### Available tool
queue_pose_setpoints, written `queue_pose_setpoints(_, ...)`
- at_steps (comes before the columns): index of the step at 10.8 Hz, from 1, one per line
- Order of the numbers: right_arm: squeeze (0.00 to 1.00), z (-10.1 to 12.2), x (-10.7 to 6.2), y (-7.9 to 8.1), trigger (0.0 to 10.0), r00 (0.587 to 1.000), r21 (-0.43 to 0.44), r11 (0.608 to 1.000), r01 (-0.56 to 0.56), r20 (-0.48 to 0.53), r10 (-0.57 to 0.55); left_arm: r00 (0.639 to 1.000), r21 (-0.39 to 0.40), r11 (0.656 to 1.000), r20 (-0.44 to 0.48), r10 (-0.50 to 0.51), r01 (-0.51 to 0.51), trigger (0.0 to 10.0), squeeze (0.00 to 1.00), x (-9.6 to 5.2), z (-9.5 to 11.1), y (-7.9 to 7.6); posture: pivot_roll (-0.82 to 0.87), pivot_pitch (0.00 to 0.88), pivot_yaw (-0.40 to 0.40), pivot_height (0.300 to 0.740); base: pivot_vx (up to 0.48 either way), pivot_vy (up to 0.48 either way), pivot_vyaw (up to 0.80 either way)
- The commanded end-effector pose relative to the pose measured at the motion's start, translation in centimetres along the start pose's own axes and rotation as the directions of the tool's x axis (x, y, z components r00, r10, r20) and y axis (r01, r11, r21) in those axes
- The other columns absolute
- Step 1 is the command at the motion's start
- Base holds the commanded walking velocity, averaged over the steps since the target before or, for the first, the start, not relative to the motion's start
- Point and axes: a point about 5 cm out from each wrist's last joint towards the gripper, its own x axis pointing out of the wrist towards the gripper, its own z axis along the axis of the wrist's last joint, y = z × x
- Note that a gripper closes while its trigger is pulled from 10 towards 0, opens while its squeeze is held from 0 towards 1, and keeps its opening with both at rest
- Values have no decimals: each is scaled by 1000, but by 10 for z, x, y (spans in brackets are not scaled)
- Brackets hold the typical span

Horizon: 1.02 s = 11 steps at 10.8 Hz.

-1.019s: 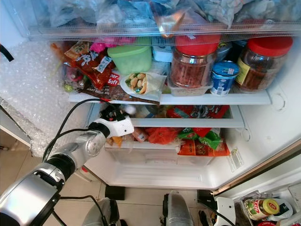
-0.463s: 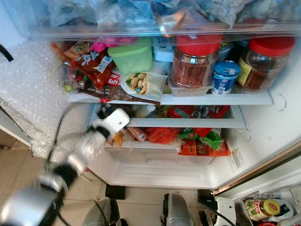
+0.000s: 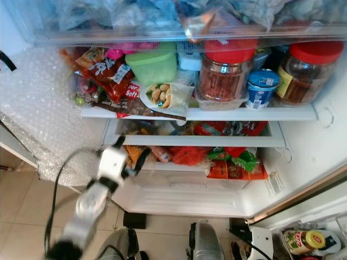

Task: Restocking fridge

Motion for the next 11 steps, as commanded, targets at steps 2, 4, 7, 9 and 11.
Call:
queue_pose_setpoints(2, 0, -12, -4, -7, 10000, 998, 49, 997, 61, -19, -60, 991, -114, 986, -69, 116, -124, 10000, 0, -19, -7, 18, -149, 152, 81, 647, 0, 0, 0)
queue_pose_setpoints(4, 0, -12, -4, -6, 10000, 997, 56, 996, 70, -21, -68, 988, -125, 984, -102, 117, -129, 10000, 0, -23, -9, 18, -150, 137, 85, 647, 0, 0, 0)
queue_pose_setpoints(7, 0, -13, -4, -4, 10000, 998, 61, 996, 67, -19, -66, 985, -159, 978, -127, 113, -133, 10000, 0, -26, -9, 20, -155, 104, 92, 647, 0, 0, 0)
queue_pose_setpoints(9, 0, -13, -4, -5, 10000, 997, 68, 995, 74, -19, -73, 985, -171, 977, -137, 105, -128, 10000, 0, -26, -9, 17, -145, 89, 92, 647, 0, 0, 0)
queue_pose_setpoints(11, 0, -14, -4, -4, 10000, 997, 70, 995, 74, -21, -73, 986, -167, 979, -138, 97, -119, 10000, 0, -28, -8, 17, -144, 88, 95, 647, -247, 0, 0)
